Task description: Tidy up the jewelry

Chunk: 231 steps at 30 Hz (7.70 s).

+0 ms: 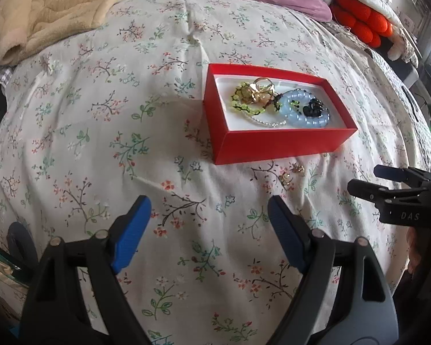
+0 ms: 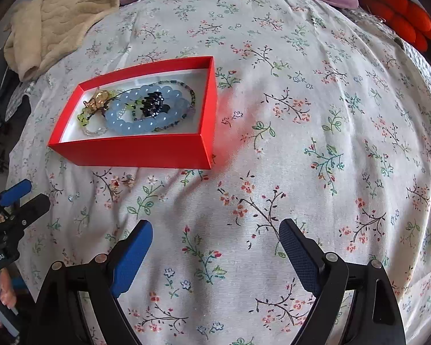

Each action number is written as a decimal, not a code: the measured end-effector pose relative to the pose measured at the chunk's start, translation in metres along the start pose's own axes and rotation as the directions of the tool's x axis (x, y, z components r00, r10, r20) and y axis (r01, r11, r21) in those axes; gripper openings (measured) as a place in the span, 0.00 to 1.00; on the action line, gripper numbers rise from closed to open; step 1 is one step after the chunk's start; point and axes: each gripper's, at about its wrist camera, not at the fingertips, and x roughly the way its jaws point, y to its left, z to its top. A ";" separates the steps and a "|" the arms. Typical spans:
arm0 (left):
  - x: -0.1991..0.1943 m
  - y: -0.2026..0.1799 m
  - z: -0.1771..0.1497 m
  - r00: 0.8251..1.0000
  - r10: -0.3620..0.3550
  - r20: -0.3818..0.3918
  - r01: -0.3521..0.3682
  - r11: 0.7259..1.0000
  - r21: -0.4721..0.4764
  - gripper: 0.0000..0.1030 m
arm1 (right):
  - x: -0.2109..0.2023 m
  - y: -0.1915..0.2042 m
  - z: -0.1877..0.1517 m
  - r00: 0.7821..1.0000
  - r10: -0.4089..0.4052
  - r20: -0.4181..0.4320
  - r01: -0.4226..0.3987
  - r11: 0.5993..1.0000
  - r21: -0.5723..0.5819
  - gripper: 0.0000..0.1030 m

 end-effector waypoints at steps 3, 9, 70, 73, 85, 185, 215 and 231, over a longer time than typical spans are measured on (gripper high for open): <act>0.000 -0.003 0.000 1.000 -0.003 0.002 0.003 1.000 0.007 0.81 | 0.000 -0.002 -0.001 1.000 -0.002 -0.001 0.002 1.000 0.000 0.88; 0.004 -0.010 0.000 1.000 -0.002 0.000 0.002 1.000 0.025 0.81 | 0.002 -0.007 -0.004 1.000 -0.004 -0.005 0.004 1.000 0.006 0.88; 0.038 -0.038 0.004 0.999 -0.042 -0.031 0.046 0.988 0.148 0.07 | 0.023 0.005 0.008 0.995 0.091 -0.048 -0.092 0.996 -0.010 0.88; 0.036 -0.029 0.001 0.999 -0.035 -0.036 0.040 0.989 0.141 0.07 | 0.029 0.022 0.011 0.994 0.102 -0.037 -0.104 0.993 -0.049 0.88; 0.029 -0.005 -0.001 0.999 -0.019 -0.040 0.023 0.994 0.103 0.07 | 0.049 0.084 0.019 0.995 0.101 0.008 -0.099 0.980 -0.173 0.65; 0.027 -0.040 0.074 0.992 -0.002 0.130 0.000 1.000 0.018 0.25 | -0.005 0.030 0.082 0.967 0.177 0.183 -0.174 0.984 -0.029 0.19; -0.021 -0.042 0.025 0.980 0.150 0.131 -0.153 0.988 0.009 0.96 | -0.050 0.015 0.033 0.977 0.029 0.212 -0.029 1.000 -0.007 0.88; -0.037 -0.036 -0.010 0.983 0.166 0.071 -0.164 0.986 -0.033 0.99 | -0.061 0.013 -0.004 0.984 -0.039 0.172 0.042 0.999 -0.018 0.93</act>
